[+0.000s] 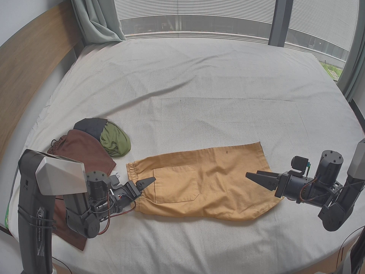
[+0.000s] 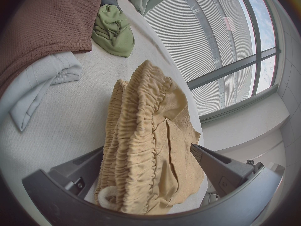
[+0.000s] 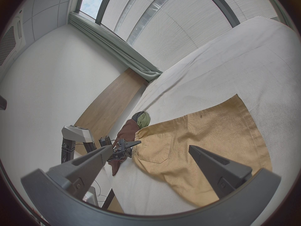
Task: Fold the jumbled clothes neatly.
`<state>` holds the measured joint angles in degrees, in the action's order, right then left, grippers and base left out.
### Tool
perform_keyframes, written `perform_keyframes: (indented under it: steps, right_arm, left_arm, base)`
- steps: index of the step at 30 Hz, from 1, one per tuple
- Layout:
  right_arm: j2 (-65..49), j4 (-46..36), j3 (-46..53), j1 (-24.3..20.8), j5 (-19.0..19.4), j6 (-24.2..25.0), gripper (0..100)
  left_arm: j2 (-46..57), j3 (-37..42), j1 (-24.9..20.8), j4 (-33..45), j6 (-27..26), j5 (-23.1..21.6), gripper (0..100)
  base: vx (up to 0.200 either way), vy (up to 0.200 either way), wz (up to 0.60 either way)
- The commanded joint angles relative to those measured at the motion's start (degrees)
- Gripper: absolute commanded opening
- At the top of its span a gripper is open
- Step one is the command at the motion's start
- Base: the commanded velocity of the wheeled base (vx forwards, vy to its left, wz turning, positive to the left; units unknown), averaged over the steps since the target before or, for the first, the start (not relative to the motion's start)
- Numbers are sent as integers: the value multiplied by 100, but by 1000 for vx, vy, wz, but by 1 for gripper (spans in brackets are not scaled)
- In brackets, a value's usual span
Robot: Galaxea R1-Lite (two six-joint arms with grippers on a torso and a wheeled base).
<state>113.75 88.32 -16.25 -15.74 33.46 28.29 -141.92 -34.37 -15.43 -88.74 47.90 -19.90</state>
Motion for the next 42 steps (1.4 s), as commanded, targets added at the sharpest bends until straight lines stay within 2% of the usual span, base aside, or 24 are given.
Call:
perform_keyframes:
  steps: [1,2,19,25,33,38,42]
  right_arm:
    - [16,1,-1,-8,2,1,100]
    - [16,1,-1,-8,2,1,100]
    - [253,10,-1,45,2,-17,100]
    - [270,10,-1,45,2,-17,100]
    - [270,10,-1,45,2,-17,100]
    - [279,10,-1,45,2,-17,100]
    - [279,10,-1,45,2,-17,100]
  left_arm:
    - [-28,26,5,5,0,-6,100]
    - [-28,35,5,5,0,-6,0]
    - [59,26,93,-3,-61,-120,0]
    - [420,202,93,-3,-149,-181,0]
    - [648,448,128,-3,-571,-498,0]
    - [631,492,146,-3,-852,-551,0]
    - [648,501,181,-3,-879,-559,0]
  base:
    - [0,0,0]
    - [0,0,0]
    - [0,0,0]
    - [0,0,0]
    - [0,0,0]
    - [0,0,0]
    - [0,0,0]
